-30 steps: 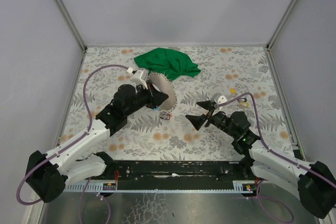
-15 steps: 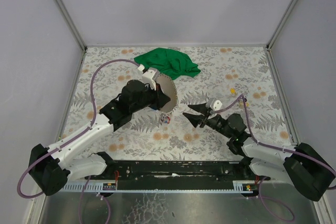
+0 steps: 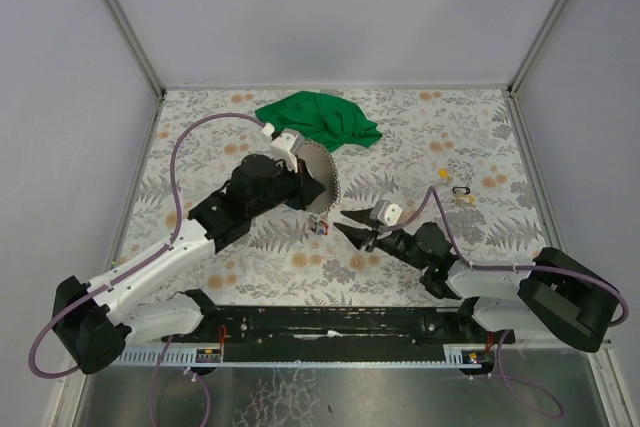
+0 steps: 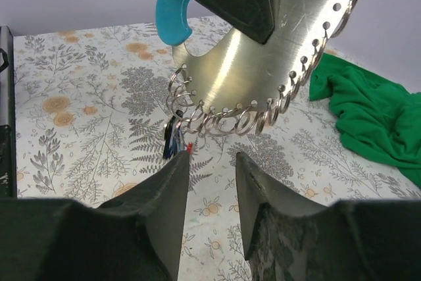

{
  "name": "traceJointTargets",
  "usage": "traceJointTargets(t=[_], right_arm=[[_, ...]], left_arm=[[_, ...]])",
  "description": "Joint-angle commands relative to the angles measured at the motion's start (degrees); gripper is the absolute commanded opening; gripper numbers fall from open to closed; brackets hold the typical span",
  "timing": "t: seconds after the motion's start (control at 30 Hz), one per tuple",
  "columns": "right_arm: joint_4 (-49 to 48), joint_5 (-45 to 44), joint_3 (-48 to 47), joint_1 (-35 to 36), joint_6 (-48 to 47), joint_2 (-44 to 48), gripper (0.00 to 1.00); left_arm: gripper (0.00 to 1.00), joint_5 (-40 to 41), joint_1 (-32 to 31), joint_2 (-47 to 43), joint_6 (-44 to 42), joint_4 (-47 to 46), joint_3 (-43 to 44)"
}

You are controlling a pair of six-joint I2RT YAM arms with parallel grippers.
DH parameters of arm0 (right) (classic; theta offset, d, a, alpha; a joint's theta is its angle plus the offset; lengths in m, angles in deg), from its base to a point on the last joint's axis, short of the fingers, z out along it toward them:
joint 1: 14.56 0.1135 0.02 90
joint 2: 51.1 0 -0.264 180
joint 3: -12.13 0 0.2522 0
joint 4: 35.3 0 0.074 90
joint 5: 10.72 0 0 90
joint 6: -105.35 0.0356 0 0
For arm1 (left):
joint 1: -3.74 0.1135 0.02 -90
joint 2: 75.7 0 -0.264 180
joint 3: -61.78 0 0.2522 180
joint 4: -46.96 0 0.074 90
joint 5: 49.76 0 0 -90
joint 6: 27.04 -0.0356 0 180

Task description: Put the keys on the keyring

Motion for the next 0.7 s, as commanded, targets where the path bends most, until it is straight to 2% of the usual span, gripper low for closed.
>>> traceJointTargets(t=[0.0, 0.33, 0.67], right_arm=[[-7.95, -5.61, -2.69, 2.82, -4.26, -1.64, 0.40], [-11.16, -10.64, -3.74, 6.69, -8.75, -6.56, 0.28], [-17.93, -15.41, -3.91, 8.71, -10.88, -11.91, 0.27]], left_arm=[[0.00, 2.38, -0.57, -2.07, 0.97, -5.04, 1.15], [0.00, 2.43, -0.88, -2.72, 2.12, -5.37, 0.94], [0.00, 2.18, -1.12, -3.44, 3.08, -5.45, 0.49]])
